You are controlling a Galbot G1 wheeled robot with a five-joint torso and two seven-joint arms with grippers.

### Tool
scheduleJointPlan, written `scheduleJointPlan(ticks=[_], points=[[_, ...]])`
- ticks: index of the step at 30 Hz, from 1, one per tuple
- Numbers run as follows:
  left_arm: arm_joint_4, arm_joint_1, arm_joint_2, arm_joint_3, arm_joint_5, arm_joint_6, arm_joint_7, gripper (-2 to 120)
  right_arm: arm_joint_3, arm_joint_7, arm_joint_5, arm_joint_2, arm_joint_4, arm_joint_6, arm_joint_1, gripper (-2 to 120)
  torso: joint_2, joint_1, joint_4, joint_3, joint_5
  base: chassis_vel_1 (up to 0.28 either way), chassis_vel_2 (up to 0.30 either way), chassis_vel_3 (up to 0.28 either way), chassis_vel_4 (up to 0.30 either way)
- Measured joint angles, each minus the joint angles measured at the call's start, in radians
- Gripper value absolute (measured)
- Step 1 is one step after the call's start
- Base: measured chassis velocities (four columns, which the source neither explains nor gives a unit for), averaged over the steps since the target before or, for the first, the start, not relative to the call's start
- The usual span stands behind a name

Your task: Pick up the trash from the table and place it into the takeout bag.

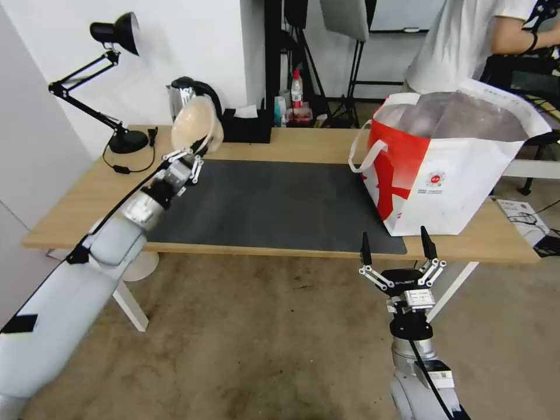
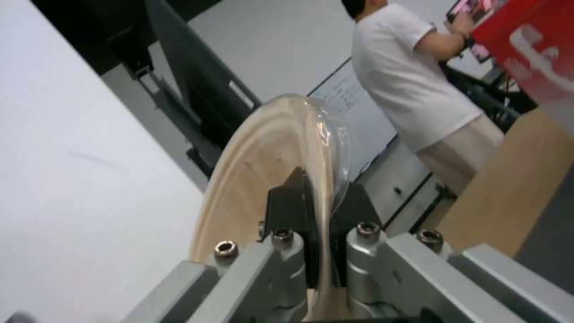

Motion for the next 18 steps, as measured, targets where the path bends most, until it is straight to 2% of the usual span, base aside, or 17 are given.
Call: scheduleJointPlan(ticks=[1,2,5,11,13,14,17,18], points=[[0.011,-0.057,0.001,0.053,-0.013,0.001,-0.009,1,0.0,0.0,0.0,0.0,0.0,0.0,0.0,100,0.0,0.0,0.0,0.0,-0.0001,0.0,0.0,0.0,0.0],[0.011,-0.057,0.001,0.053,-0.013,0.001,-0.009,1,0.0,0.0,0.0,0.0,0.0,0.0,0.0,100,0.0,0.0,0.0,0.0,-0.0001,0.0,0.0,0.0,0.0],[0.033,-0.139,-0.002,0.129,-0.029,0.003,-0.013,1,0.0,0.0,0.0,0.0,0.0,0.0,0.0,100,0.0,0.0,0.0,0.0,-0.0002,0.0,0.0,0.0,0.0],[0.068,-0.238,-0.024,0.217,-0.04,0.006,-0.015,1,0.0,0.0,0.0,0.0,0.0,0.0,0.0,100,0.0,0.0,-0.0002,0.0,-0.0002,0.0,0.0,0.0,0.0],[0.1,-0.32,-0.055,0.29,-0.047,0.015,-0.015,1,0.0,0.0,0.0,0.0,0.0,0.0,0.0,100,0.0,0.0,-0.0001,0.0,0.0001,0.0,0.0,0.0,0.0],[0.1,-0.32,-0.055,0.29,-0.047,0.015,-0.015,1,0.0,0.0,0.0,0.0,0.0,0.0,0.0,100,0.0,0.0,-0.0001,0.0,0.0001,0.0,0.0,0.0,0.0],[0.142,-0.415,-0.107,0.374,-0.052,0.019,-0.021,1,0.0,0.0,0.0,0.0,0.0,0.0,0.0,100,0.0,0.0,-0.0001,0.0,0.0002,0.0,0.0,0.0,0.0],[0.142,-0.415,-0.107,0.374,-0.052,0.019,-0.021,1,0.0,0.0,0.0,0.0,0.0,0.0,0.0,100,0.0,0.0,-0.0001,0.0,0.0002,0.0,0.0,0.0,0.0]])
